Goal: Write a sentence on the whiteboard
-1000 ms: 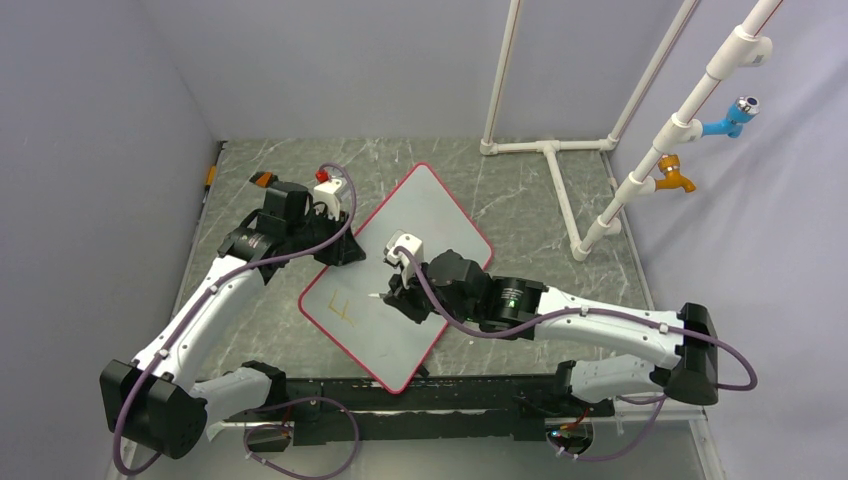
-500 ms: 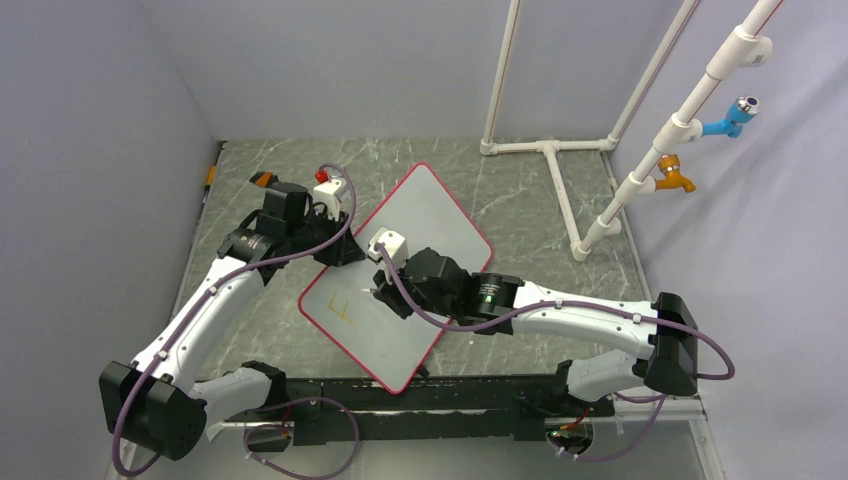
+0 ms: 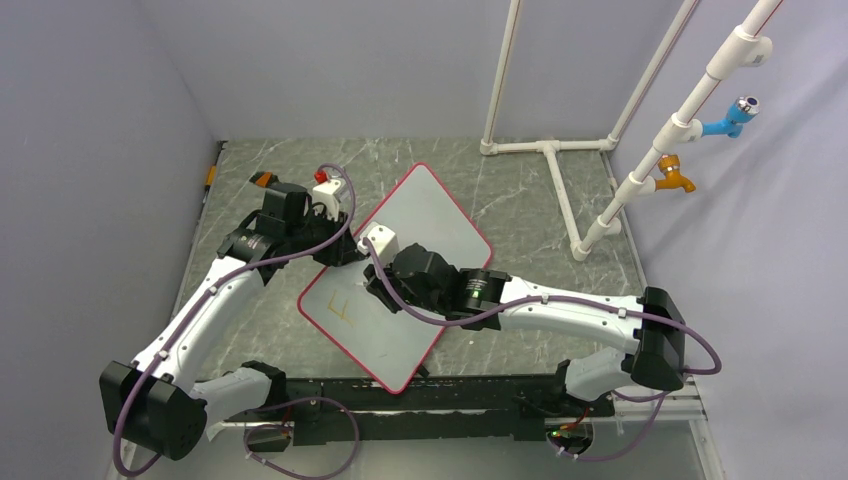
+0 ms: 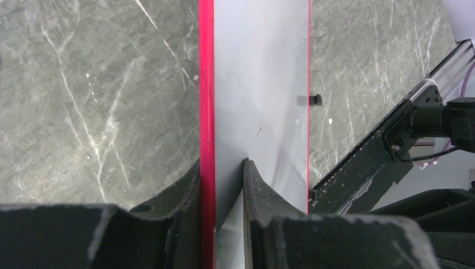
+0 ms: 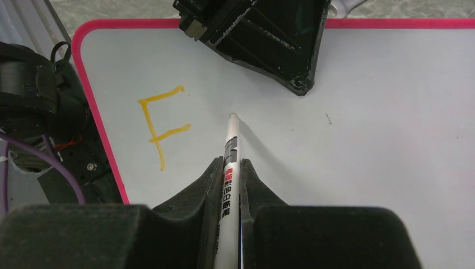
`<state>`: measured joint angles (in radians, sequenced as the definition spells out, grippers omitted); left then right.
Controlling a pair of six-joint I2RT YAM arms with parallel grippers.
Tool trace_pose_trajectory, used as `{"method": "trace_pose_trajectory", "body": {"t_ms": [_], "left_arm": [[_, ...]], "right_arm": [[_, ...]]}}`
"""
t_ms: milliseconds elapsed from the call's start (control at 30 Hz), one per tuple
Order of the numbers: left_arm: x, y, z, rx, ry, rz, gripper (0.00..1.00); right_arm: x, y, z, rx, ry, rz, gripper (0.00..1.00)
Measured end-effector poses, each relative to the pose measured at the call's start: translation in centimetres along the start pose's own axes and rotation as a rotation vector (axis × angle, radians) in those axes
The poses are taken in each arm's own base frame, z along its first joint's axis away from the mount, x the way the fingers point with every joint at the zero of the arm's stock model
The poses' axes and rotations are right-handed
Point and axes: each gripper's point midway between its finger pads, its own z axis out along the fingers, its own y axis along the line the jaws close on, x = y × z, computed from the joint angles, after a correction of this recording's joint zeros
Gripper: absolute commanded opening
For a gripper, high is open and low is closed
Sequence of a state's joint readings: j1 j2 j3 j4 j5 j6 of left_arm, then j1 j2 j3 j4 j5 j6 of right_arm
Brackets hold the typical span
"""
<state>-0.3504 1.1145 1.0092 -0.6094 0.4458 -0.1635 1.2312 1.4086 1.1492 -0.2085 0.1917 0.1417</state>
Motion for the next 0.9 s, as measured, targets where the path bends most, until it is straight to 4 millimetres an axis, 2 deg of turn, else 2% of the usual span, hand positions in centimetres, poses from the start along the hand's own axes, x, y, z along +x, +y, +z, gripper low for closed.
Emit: {"method": "trace_pose_trajectory", "body": {"t_ms": [267,567,900], "left_arm": [[0.0,0.0,0.0,0.0,0.0,0.0,0.0],[-0.1,0.0,0.0,0.001,-0.004,0.002,0.0],[0.0,0.1,0.0,-0.002,-0.002,0.001,0.0]], "right_arm": [[0.0,0.5,0.0,-0.026,0.003,-0.002,0.0],[0.3,2.0,-0.2,-0.088,0.014,-0.009,0.0],[2.1,1.9,-0.6,-0.085,0.046,0.003,0.0]]}}
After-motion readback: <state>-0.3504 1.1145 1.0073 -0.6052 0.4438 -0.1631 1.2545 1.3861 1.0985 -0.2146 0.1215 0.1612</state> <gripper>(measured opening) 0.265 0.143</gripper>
